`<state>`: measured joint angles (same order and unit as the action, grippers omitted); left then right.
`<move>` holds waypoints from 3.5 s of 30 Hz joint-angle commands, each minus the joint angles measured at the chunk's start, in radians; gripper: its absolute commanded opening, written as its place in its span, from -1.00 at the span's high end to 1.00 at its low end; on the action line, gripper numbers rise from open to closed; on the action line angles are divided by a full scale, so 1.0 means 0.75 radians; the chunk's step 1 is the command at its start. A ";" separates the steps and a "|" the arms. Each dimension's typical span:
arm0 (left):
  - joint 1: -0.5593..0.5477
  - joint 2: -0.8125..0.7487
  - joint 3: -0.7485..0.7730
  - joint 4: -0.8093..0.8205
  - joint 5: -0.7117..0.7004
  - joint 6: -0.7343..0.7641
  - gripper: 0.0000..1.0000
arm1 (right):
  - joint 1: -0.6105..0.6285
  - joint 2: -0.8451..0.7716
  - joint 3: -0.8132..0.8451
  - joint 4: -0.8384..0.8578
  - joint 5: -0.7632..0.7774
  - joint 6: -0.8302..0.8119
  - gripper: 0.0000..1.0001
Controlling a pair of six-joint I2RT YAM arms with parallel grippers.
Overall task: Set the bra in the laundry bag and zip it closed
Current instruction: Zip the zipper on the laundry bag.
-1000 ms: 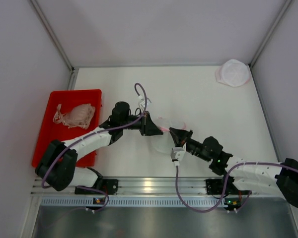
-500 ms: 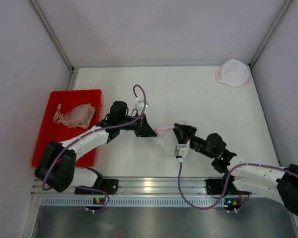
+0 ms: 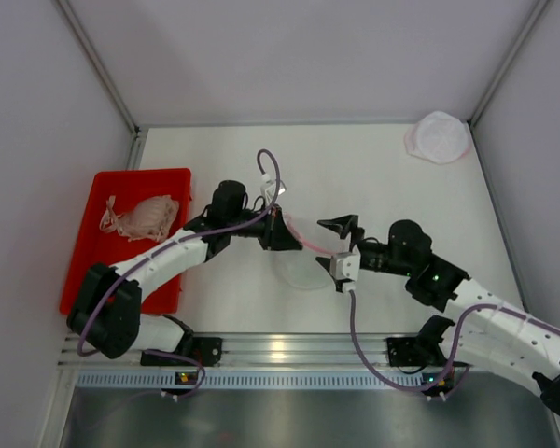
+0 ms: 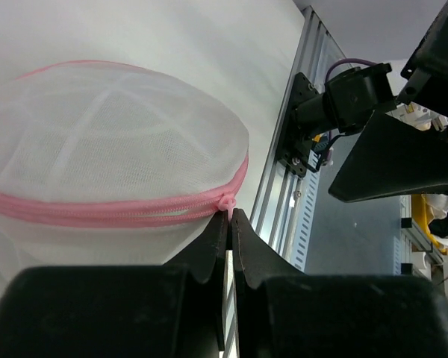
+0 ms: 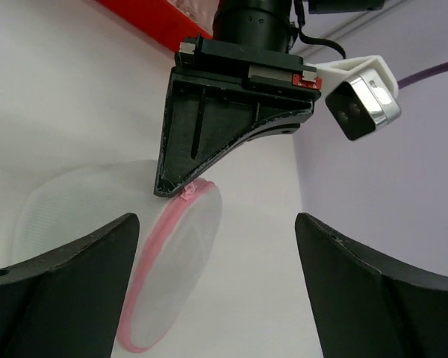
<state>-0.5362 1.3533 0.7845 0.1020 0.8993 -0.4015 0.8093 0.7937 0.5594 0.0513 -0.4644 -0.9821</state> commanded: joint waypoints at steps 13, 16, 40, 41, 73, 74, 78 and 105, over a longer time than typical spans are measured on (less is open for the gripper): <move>-0.046 -0.058 0.048 -0.201 -0.103 0.051 1.00 | 0.007 0.326 0.148 -0.101 0.110 0.393 -0.19; -0.048 -0.062 0.042 -0.202 -0.105 0.047 1.00 | 0.011 0.343 0.150 -0.081 0.098 0.375 -0.13; 0.236 0.010 0.128 -0.386 -0.099 0.165 1.00 | -0.083 0.183 -0.044 0.003 0.128 0.131 0.86; 0.230 0.004 0.142 -0.386 -0.058 0.163 1.00 | -0.083 0.193 -0.008 -0.007 0.130 0.146 0.39; 0.026 -0.195 0.230 -0.467 -0.401 0.028 1.00 | -0.204 0.298 0.364 -0.422 0.075 0.223 -0.50; 0.026 -0.197 0.230 -0.467 -0.397 0.018 1.00 | -0.210 0.298 0.379 -0.428 0.063 0.240 -0.50; 0.024 -0.187 0.245 -0.467 -0.363 -0.013 1.00 | -0.210 0.302 0.461 -0.475 -0.041 0.321 -0.52; -0.048 -0.193 0.302 -0.502 -0.405 -0.037 1.00 | -0.042 0.531 0.504 -0.289 0.018 0.267 1.00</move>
<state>-0.5766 1.2369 0.9688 -0.2684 0.6113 -0.4194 0.7658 1.2648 0.9733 -0.2440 -0.4515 -0.7559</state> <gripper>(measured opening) 0.057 0.032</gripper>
